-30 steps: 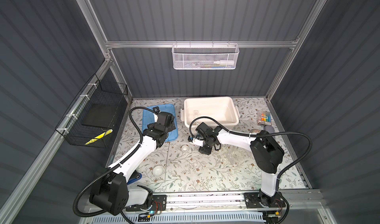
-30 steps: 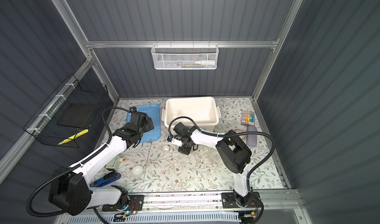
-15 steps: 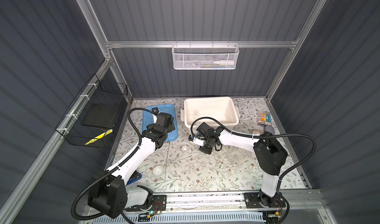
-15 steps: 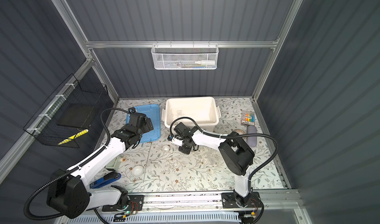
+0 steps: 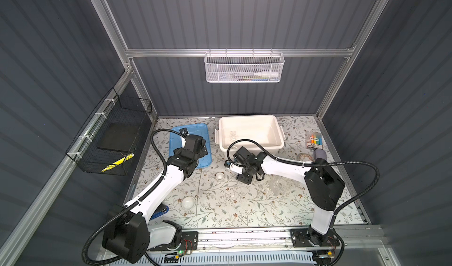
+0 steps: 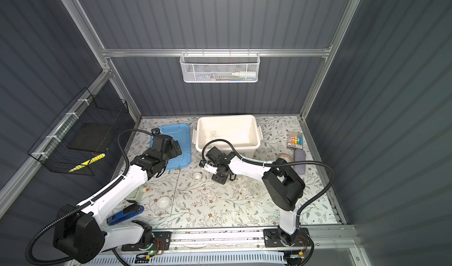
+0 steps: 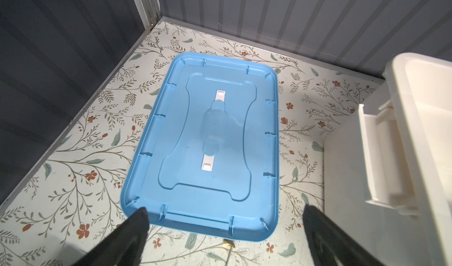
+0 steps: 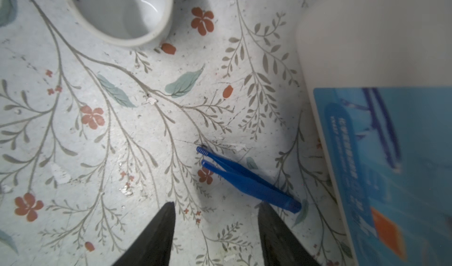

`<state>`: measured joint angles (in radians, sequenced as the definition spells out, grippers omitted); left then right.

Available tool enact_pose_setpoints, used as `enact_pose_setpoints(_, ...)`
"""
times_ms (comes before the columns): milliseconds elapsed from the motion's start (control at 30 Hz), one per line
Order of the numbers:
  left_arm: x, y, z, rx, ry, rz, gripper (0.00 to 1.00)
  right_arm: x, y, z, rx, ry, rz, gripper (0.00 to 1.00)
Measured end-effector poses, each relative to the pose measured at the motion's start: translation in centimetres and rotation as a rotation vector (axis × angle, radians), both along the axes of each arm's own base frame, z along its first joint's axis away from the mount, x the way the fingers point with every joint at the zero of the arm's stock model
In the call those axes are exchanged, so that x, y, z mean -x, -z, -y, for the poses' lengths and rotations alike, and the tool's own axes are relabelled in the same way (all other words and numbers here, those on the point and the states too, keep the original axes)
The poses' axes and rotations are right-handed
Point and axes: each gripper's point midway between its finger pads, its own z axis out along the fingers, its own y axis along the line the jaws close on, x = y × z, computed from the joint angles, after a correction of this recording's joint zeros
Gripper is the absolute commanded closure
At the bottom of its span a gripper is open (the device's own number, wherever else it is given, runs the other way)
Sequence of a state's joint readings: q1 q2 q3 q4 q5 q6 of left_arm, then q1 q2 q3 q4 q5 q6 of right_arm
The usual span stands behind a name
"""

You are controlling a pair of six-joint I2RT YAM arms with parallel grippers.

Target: Organize the chemistry lab equipment

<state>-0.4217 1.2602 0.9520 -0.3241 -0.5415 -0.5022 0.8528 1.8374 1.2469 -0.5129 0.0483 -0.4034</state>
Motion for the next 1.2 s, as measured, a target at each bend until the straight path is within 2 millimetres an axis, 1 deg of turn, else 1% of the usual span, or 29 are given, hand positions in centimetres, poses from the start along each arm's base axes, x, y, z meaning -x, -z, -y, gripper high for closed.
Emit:
enact_pose_setpoints(133,0.3,-0.3,0.2,0.009,0.018,0.000,0.00,-0.3,-1.0,0.0,-0.021,0.020,0.037,0.41)
enact_pose_setpoints(267,1.0,0.1,0.6,0.010,0.063,-0.034,0.01,-0.3,-1.5,0.2,-0.033,0.037,0.059,0.42)
enact_pose_setpoints(433,2.8,1.7,1.2,0.038,0.126,-0.091,0.01,0.1,-1.7,1.1,-0.030,0.053,0.074,0.41)
enact_pose_setpoints(500,3.7,2.6,1.3,0.050,0.147,-0.117,0.02,0.4,-1.8,1.4,-0.028,0.056,0.079,0.42)
enact_pose_setpoints(633,5.5,4.0,2.4,0.064,0.204,-0.155,0.05,1.0,-2.2,1.7,-0.037,0.071,0.097,0.38)
enact_pose_setpoints(700,6.4,4.1,4.1,0.053,0.269,-0.160,0.06,1.1,-2.5,1.9,-0.054,0.086,0.104,0.37)
enact_pose_setpoints(800,7.5,4.0,7.1,0.024,0.395,-0.157,0.08,1.3,-3.1,2.1,-0.082,0.106,0.113,0.32)
enact_pose_setpoints(900,8.4,4.5,9.8,-0.007,0.521,-0.165,0.11,1.4,-3.9,2.2,-0.109,0.126,0.123,0.28)
enact_pose_setpoints(1000,8.8,5.7,12.0,-0.054,0.627,-0.188,0.12,1.4,-4.6,2.3,-0.135,0.140,0.135,0.22)
enact_pose_setpoints(1067,9.1,7.1,13.3,-0.099,0.700,-0.218,0.13,1.4,-5.0,2.3,-0.153,0.147,0.145,0.18)
enact_pose_setpoints(1200,9.8,9.3,15.6,-0.165,0.831,-0.274,0.15,1.2,-5.8,2.5,-0.181,0.165,0.156,0.13)
